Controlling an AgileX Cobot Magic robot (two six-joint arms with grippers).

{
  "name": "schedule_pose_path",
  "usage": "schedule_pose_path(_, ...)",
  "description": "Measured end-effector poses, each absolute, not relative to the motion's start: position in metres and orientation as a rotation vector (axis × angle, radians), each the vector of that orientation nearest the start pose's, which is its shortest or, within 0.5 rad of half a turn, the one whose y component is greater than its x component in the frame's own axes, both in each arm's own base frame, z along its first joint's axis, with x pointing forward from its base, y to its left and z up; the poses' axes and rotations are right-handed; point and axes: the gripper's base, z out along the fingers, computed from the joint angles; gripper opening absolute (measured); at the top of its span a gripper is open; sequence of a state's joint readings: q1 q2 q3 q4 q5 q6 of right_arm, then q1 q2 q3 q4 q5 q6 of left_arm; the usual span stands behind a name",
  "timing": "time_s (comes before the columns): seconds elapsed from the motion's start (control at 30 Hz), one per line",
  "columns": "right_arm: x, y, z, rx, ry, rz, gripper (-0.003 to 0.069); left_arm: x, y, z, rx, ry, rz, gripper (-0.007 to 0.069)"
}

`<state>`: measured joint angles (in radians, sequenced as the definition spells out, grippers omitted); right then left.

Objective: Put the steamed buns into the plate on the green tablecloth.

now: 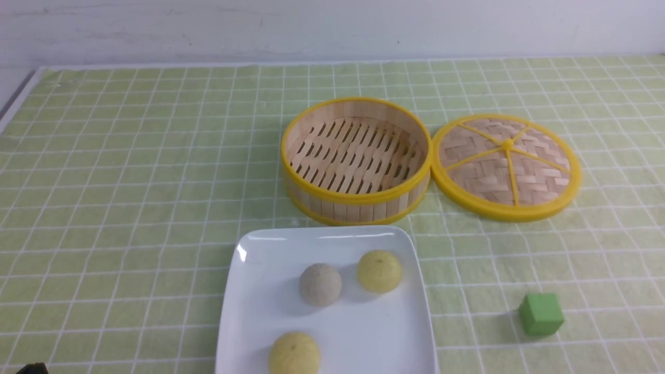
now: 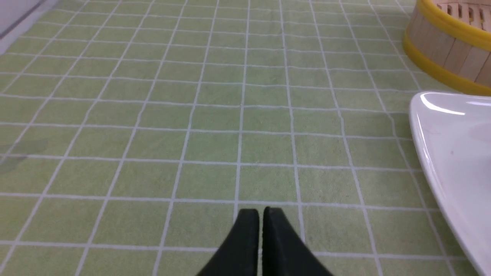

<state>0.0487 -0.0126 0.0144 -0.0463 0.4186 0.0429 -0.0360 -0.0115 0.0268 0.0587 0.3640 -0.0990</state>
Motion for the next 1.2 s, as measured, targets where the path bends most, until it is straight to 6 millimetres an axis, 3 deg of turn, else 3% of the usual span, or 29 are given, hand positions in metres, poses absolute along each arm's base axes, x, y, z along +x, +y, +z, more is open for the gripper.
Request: schedule_pose_path(1.2, 0.0511, 0.0008, 0.1715, -0.033, 1.903, 0.016, 0.0036, 0.0528, 0.0001, 0.1721, -0.021, 1.864, -0.034, 0.009)
